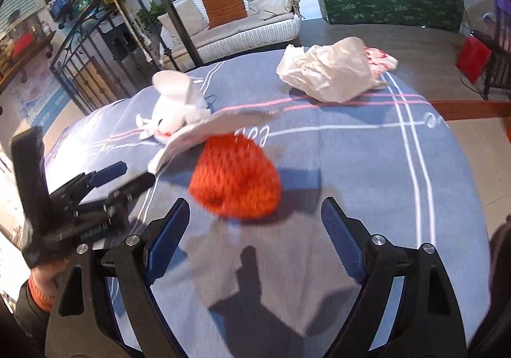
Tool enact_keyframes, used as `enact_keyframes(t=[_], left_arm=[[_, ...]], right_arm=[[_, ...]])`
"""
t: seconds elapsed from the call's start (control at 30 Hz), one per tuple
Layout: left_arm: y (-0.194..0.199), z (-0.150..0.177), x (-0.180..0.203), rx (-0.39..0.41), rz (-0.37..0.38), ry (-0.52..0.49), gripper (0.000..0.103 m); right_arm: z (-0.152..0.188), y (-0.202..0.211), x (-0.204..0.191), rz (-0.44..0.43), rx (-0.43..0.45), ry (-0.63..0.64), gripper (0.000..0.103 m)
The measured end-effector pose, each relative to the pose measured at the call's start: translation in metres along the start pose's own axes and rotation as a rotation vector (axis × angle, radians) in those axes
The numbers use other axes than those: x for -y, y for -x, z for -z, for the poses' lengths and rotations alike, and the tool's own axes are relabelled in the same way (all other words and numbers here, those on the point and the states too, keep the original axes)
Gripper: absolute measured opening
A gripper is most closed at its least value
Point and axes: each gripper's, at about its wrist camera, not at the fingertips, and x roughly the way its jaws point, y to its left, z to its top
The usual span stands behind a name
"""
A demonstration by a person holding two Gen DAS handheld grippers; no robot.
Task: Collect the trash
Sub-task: 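Grasp the long white paper strip with the left tool while the right tool grasps the orange foam net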
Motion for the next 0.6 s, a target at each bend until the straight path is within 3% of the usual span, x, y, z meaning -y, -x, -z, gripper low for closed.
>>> enact_keyframes(t=[0.13, 0.2, 0.23, 0.27, 0.33, 0.4, 0.6], left_arm=[[-0.022, -0.011, 0.011, -0.015, -0.011, -0.054, 0.067], [-0.038, -0.016, 0.010, -0.064, -0.002, -0.053, 0.052], [-0.044, -0.016, 0.009, -0.090, 0.003, -0.047, 0.046], [-0.046, -0.015, 0.008, -0.102, 0.013, -0.035, 0.039], [-0.043, -0.014, 0.003, -0.100, 0.024, -0.008, 0.030], [-0.037, -0.011, -0.001, -0.090, 0.024, 0.006, 0.018], [-0.014, -0.005, -0.007, -0.041, 0.046, 0.047, 0.005]], right_arm=[[-0.016, -0.033, 0.000, -0.015, -0.034, -0.004, 0.083], [-0.020, -0.048, 0.000, -0.017, -0.066, -0.009, 0.068], [-0.020, -0.053, 0.000, -0.018, -0.088, -0.018, 0.046], [-0.018, -0.057, 0.000, -0.029, -0.108, -0.027, 0.031], [-0.016, -0.055, -0.004, -0.025, -0.097, -0.006, 0.020], [-0.015, -0.051, -0.007, -0.018, -0.087, 0.009, 0.016], [-0.004, -0.027, -0.005, -0.036, -0.051, -0.028, 0.013]])
